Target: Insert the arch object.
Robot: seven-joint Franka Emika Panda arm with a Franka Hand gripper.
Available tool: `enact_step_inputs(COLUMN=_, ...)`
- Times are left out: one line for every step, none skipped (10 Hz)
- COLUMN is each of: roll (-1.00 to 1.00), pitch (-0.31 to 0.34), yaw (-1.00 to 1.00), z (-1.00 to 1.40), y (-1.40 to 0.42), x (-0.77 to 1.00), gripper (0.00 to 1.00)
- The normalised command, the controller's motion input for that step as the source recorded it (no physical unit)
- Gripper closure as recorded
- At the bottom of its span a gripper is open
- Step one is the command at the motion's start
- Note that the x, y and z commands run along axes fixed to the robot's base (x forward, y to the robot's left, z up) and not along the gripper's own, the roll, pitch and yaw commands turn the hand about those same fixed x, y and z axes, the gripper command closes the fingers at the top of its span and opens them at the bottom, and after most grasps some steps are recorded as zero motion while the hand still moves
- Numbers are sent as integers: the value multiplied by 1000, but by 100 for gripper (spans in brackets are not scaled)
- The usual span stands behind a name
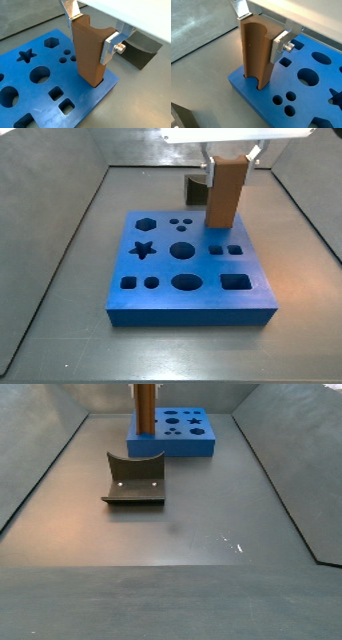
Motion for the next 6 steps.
enact_step_inputs(roll=-223, pitch=0, yaw=-46, z=-214, y=160, x=0, gripper=100)
enact_step_inputs(roll=-196, pitch=21, yaw=0, z=-237, y=89, x=49, gripper=100)
enact_step_inputs(roll=-204, pitch=53, yaw=0, z=-243, y=100, x=0, gripper=100)
enact_step_inputs(roll=-201, pitch=0, yaw=0, z=-189, y=86, x=0, gripper=100)
enact_step_inputs(roll=-79, pitch=0, yaw=0, z=-117, y=0, x=0, gripper=100)
enact_step_inputs(roll=-71, pitch=-34, yaw=0, z=-77, y=0, x=0, gripper=100)
